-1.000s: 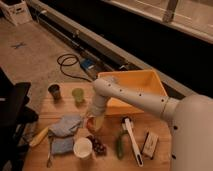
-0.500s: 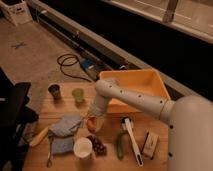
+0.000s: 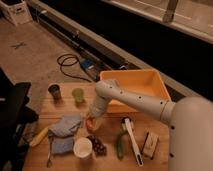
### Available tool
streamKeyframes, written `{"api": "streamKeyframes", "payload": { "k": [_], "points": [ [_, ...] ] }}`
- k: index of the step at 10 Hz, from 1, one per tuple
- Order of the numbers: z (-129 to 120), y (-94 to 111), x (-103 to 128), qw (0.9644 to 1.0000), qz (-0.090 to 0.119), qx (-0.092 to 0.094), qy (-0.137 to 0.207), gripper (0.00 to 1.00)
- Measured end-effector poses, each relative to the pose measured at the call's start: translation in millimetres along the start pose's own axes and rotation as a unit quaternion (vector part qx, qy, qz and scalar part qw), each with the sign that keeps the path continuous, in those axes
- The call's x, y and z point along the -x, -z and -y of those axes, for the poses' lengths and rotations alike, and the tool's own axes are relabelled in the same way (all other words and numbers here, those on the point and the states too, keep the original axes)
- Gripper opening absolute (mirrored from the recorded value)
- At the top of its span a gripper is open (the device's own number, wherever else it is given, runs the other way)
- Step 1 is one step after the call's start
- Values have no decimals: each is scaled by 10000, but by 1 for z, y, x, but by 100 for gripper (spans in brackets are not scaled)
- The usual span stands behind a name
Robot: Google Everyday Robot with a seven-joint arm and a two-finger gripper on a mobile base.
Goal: Place apple in plastic cup
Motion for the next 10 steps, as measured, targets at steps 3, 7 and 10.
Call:
{"api": "streamKeyframes", "payload": {
  "k": [3, 7, 10],
  "points": [
    [10, 32, 30, 9992, -109, -274, 255, 0],
    [39, 90, 56, 9937, -281, -876, 640, 0],
    [80, 112, 35, 9901, -418, -1196, 602, 0]
  ]
}}
